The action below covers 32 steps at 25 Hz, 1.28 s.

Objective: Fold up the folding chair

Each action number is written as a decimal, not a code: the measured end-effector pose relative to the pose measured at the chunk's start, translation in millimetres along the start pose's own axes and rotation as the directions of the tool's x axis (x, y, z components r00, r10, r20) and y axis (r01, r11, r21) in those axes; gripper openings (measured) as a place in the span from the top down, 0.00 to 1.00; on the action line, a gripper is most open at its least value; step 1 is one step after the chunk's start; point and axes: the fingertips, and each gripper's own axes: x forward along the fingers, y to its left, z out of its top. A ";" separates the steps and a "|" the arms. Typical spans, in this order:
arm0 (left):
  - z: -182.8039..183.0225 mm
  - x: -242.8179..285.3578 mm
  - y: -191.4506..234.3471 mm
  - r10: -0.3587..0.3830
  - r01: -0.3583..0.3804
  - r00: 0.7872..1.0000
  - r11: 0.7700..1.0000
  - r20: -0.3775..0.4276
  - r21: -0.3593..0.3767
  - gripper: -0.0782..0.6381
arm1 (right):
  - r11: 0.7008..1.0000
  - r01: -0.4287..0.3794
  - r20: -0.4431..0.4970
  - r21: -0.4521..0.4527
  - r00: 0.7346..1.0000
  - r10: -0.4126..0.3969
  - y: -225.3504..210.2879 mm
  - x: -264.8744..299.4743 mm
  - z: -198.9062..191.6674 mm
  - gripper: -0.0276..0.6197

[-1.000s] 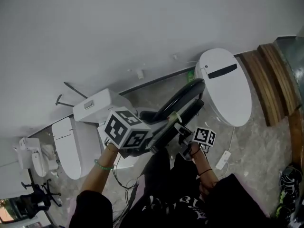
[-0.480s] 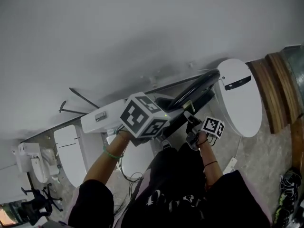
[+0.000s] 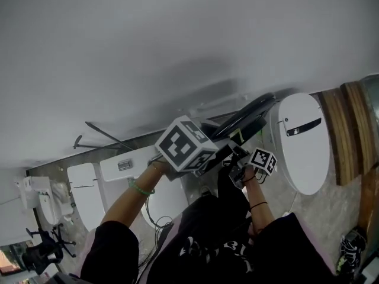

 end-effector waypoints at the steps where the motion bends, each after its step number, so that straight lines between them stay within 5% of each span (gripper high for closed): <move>1: 5.2 4.9 8.4 0.001 -0.001 1.000 1.000 -0.005 -0.009 0.75 | 1.000 0.009 -0.007 0.006 1.000 -0.009 -1.7 6.4 9.1 0.84; 18: 68.4 54.6 144.3 0.029 -0.033 0.996 0.998 -0.087 -0.045 0.75 | 0.996 0.057 -0.054 0.062 0.997 -0.054 -12.5 107.0 114.9 0.84; 32: 76.9 45.9 201.6 0.033 -0.034 0.997 0.999 -0.066 -0.020 0.75 | 0.997 0.032 -0.050 0.068 0.998 -0.029 -0.5 146.5 125.2 0.84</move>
